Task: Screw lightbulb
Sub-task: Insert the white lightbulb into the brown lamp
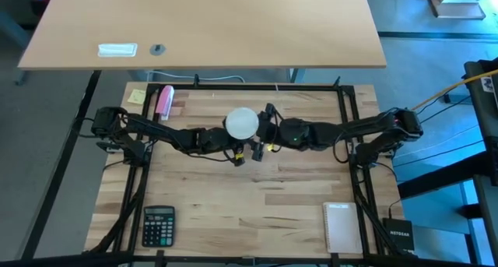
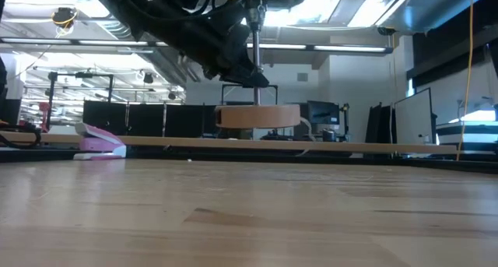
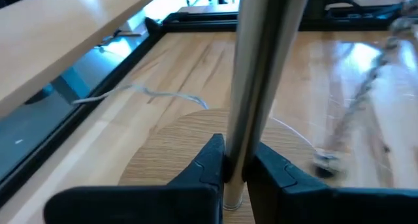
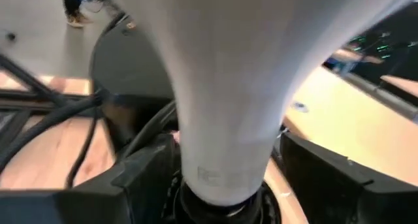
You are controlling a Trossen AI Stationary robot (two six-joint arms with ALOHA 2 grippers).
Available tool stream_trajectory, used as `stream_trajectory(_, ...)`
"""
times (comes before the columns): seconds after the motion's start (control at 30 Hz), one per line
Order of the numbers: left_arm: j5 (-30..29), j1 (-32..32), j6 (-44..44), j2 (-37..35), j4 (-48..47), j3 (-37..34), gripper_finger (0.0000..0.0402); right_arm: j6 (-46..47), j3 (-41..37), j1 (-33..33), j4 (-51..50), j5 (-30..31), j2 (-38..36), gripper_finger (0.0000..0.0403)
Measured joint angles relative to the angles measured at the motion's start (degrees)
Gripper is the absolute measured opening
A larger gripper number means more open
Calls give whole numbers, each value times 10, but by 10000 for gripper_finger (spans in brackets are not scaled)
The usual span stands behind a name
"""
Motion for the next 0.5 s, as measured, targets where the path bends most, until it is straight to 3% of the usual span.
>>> stream_trajectory(0.37, 50, 1, 17, 0, -1, 0, 27, 10, 3, 0, -161, -122, -111, 280)
stream_trajectory(0.5, 133, 2, 40, 0, 0, 0, 27, -13, 3, -9, -203, -170, -138, 280)
